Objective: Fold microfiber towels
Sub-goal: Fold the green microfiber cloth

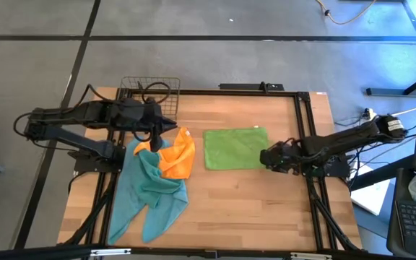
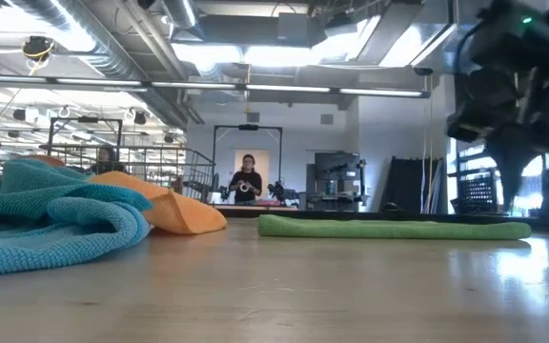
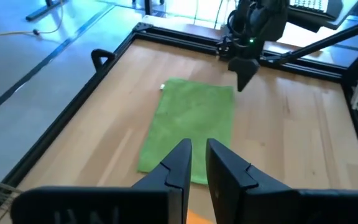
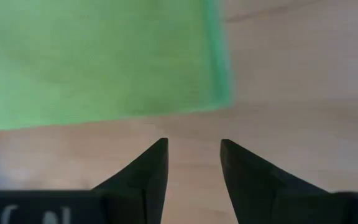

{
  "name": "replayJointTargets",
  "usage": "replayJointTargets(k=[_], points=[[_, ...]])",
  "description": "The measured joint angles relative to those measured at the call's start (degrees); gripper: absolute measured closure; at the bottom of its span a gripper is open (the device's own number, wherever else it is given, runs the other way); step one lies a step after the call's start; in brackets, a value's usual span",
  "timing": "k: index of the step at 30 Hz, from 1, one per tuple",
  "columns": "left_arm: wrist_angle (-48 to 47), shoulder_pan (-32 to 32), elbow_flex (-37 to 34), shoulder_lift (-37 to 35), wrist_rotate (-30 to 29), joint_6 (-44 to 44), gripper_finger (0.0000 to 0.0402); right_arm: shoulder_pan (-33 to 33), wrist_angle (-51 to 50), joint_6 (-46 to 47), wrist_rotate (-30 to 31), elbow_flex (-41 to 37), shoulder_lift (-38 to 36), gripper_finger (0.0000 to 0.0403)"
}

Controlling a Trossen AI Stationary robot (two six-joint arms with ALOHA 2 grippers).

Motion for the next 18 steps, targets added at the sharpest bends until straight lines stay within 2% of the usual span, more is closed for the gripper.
replayJointTargets(k=[3, 8, 18], points=[[-0.08, -0.02, 0.0, 0.07, 0.54, 0.0, 0.036, 1.93, -2.14, 3.8, 2.79, 0.61, -1.12, 0.0253], [0.0, -0.02, 0.0, 0.07, 1.82, 0.06, 0.036, 3.16, -5.14, 9.56, 3.57, 0.72, 0.15, 0.0253], [1.04, 0.0, 0.0, 0.07, -0.05, -1.2, 0.036, 1.38, -3.8, 9.25, 6.67, 0.69, 2.91, 0.0253]])
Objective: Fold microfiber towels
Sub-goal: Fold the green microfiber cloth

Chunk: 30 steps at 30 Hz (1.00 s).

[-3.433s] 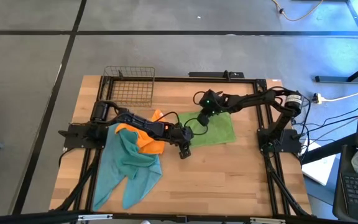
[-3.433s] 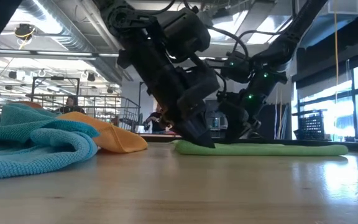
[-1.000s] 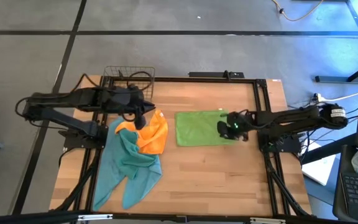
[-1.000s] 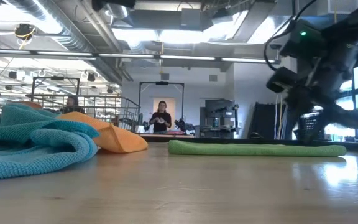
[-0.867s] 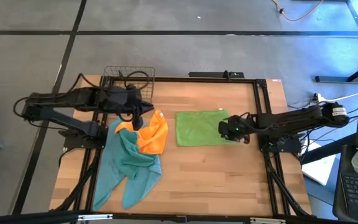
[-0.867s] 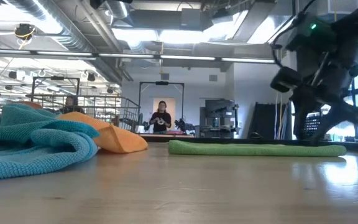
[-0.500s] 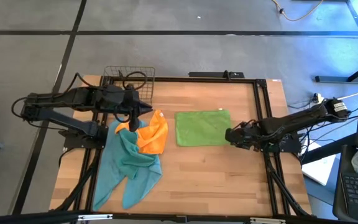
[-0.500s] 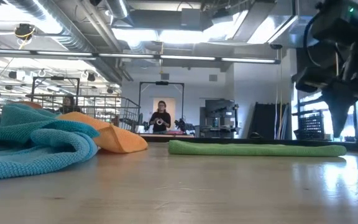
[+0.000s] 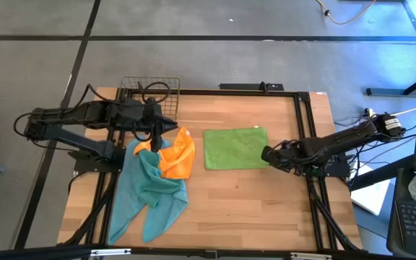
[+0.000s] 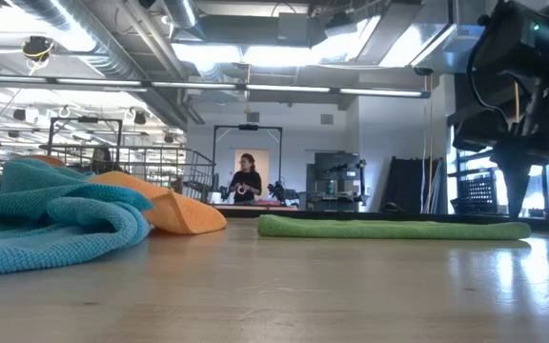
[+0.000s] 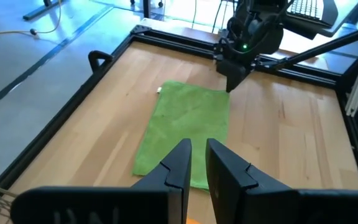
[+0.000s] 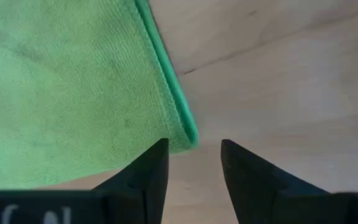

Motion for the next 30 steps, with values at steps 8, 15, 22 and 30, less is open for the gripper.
replayJointTargets(k=[8, 15, 22, 30], points=[[-0.02, 0.07, 0.0, 0.02, -0.7, -0.42, 0.036, 0.0, 4.9, -0.97, 0.06, -1.39, 1.75, 0.0253], [-0.02, 0.07, 0.0, 0.02, -1.58, -2.24, 0.036, 0.0, 10.64, 1.34, 0.99, -4.96, 2.57, 0.0253], [-0.02, 0.07, 0.0, 0.02, -1.58, -3.59, 0.036, 0.02, 9.48, 0.82, 2.26, -4.7, 2.53, 0.0254], [-0.02, 0.07, 0.0, 0.02, -1.58, -4.62, 0.036, 0.1, 8.53, -0.13, 5.77, -4.78, 2.64, 0.0254]])
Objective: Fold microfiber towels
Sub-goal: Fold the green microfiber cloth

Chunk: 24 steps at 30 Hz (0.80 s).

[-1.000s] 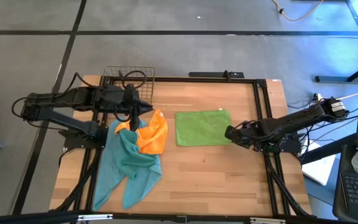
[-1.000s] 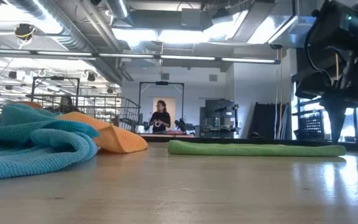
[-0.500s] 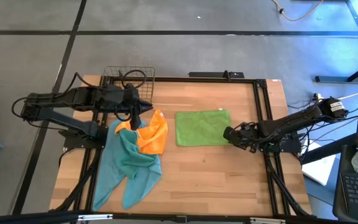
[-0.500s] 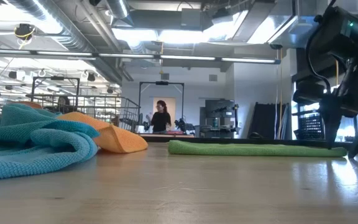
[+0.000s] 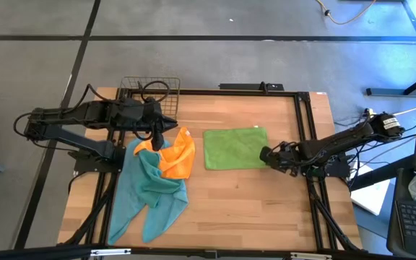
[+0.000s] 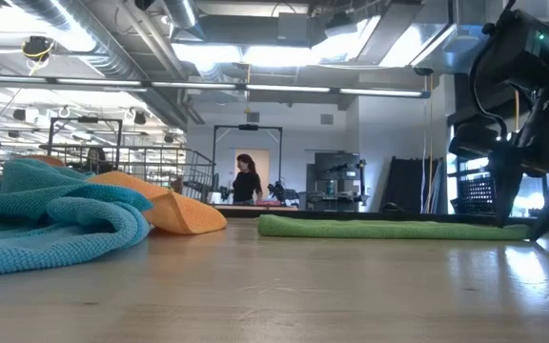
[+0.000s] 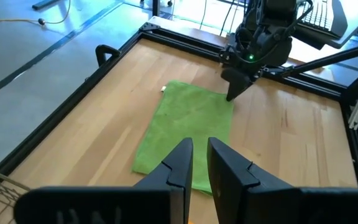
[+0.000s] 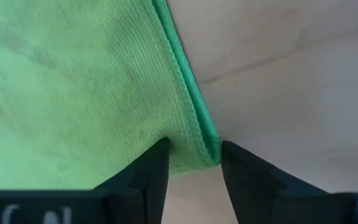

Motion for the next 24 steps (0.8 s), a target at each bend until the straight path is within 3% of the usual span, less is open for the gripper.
replayJointTargets(k=[5, 12, 19, 24], points=[[0.0, 0.0, 0.0, 0.0, 0.0, -0.37, 0.036, -0.04, -0.54, -0.48, 2.33, -0.04, 0.04, 0.0286], [0.0, 0.0, 0.0, 0.0, 0.0, -1.76, 0.036, -0.19, 0.02, -3.39, 6.34, -0.29, 0.17, 0.0391], [0.0, 0.0, 0.0, 0.0, 0.02, -1.92, 0.036, 0.01, 0.65, -6.43, 9.44, 0.74, 0.19, 0.0396], [0.01, 0.0, 0.0, 0.02, 0.0, -2.99, 0.036, -0.05, 1.43, -21.06, 14.52, 5.7, 0.13, 0.0396]])
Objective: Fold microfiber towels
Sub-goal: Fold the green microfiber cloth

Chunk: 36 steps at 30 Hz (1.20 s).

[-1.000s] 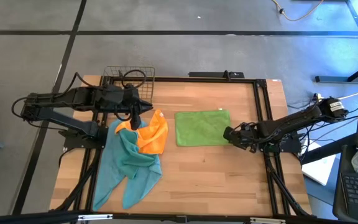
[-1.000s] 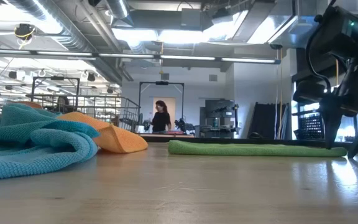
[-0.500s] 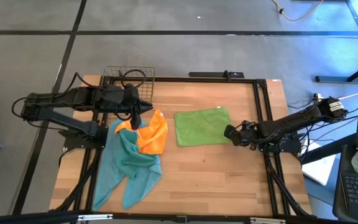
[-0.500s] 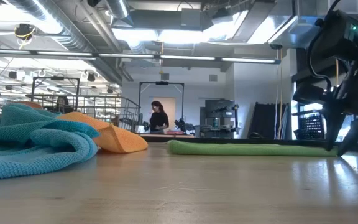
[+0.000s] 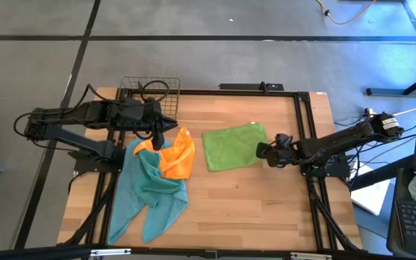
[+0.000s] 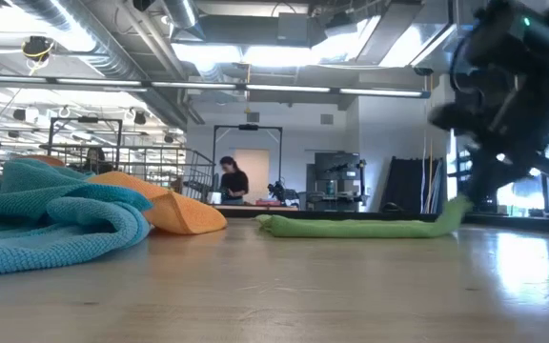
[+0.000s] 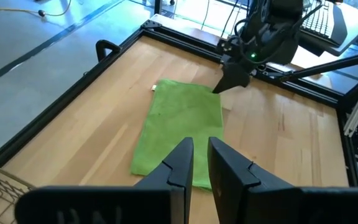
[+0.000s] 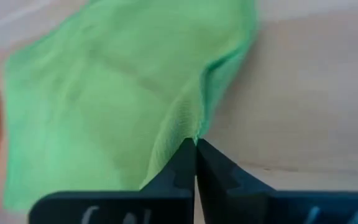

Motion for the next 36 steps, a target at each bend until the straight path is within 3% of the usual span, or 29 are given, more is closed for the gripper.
replayJointTargets(k=[4, 9, 16, 20, 27, 31, 36], points=[[0.01, 0.0, 0.0, 0.0, -0.02, 0.0, 0.036, -1.36, -0.85, -13.9, -3.83, 2.64, -0.02, 0.0399], [0.28, 0.0, 0.0, 0.0, -0.15, 0.07, 0.036, -3.03, 0.11, -24.14, -6.67, 4.07, 0.77, 0.0399], [1.65, 0.0, 0.0, 0.02, -0.17, 0.11, 0.036, -7.78, 11.72, -36.89, -8.53, 6.73, 4.63, 0.0399], [1.81, -0.02, 0.0, 0.02, -0.17, -0.16, 0.036, -10.29, 18.11, -47.32, -14.11, 11.25, 10.97, 0.0399], [1.83, -0.02, 0.0, 0.0, 0.15, -1.84, 0.036, -11.72, 18.4, -63.22, -24.79, 26.18, 27.64, 0.04], [1.83, -0.71, 0.0, 0.0, 0.33, -3.28, 0.036, -11.72, 18.32, -69.04, -29.25, 35.78, 37.28, 0.0397], [1.8, -2.45, 0.0, 0.0, 0.39, -4.09, 0.036, -11.73, 15.08, -71.93, -30.62, 46.14, 47.2, 0.0395]])
